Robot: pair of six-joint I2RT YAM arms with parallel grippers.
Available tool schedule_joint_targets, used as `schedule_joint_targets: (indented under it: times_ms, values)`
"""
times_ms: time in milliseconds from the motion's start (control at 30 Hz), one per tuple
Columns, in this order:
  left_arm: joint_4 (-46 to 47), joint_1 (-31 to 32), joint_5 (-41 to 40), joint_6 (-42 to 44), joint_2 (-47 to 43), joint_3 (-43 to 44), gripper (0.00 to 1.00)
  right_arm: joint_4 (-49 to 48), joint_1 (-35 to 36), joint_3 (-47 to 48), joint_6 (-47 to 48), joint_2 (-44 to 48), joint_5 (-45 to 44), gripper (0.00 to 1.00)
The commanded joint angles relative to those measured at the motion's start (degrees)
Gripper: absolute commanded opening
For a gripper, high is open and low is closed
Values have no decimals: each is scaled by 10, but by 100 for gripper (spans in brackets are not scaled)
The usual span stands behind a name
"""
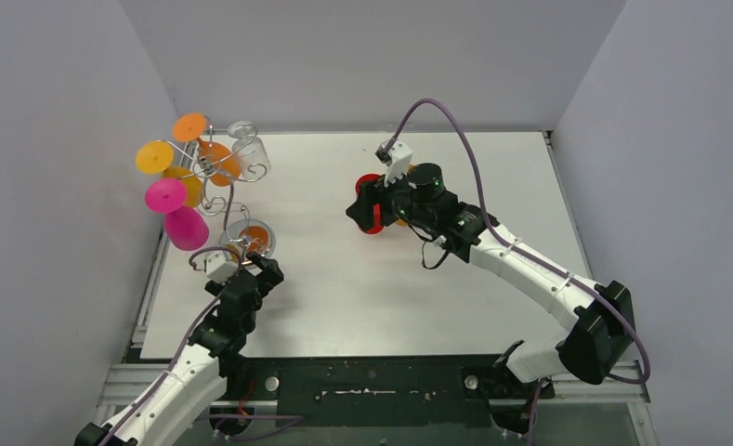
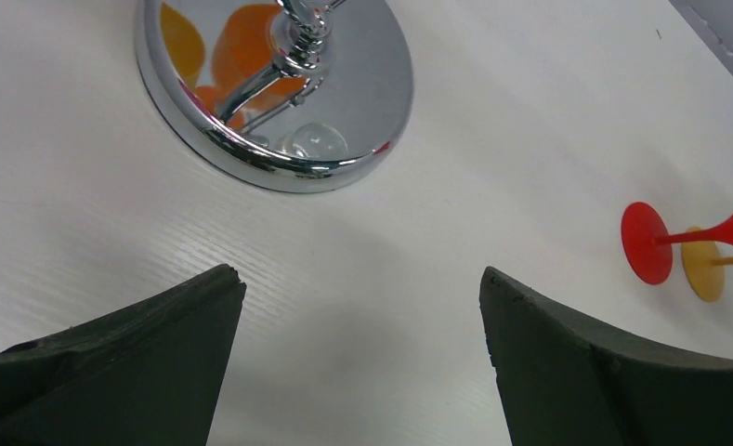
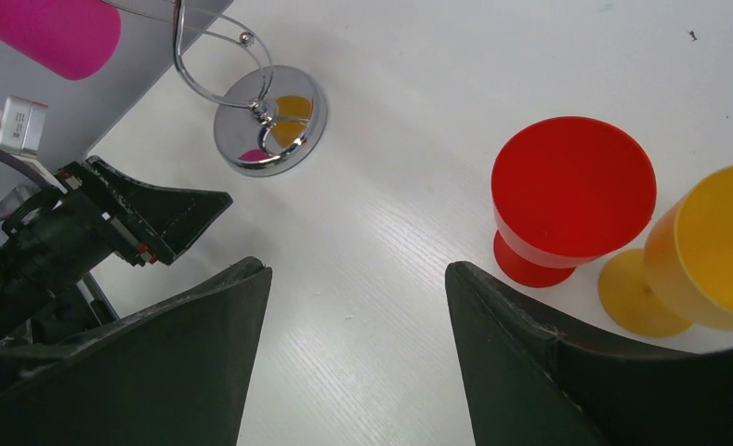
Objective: Take the wine glass off the wine glass rack
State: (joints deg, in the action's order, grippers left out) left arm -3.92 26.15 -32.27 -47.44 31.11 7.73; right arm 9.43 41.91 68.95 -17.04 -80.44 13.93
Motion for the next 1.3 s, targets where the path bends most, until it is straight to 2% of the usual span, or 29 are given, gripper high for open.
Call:
schedule_joint_targets:
  times_ms: [0,67,267,433,567,867,1267]
  values:
    - [87,-1,-76,-54,34,-8,97,-27,-6,-11,18,27,-34,71]
    - [79,-3,-91,-87,58,-1,97,-26,-6,-14,20,30,-39,72]
    - [102,-24,-100,-89,152,31,97,-13,-8,-11,20,30,-44,73]
    - [136,-90,-56,-100,200,26,97,-1,-9,-12,16,33,-49,73]
    - [184,-143,-10,-70,195,11,97,3,-8,-18,14,36,-55,73]
    - [214,-177,26,-7,208,10,98,19,-8,-8,-4,20,-58,74]
    - [310,-213,121,58,316,41,97,15,-11,-15,-8,25,-55,74]
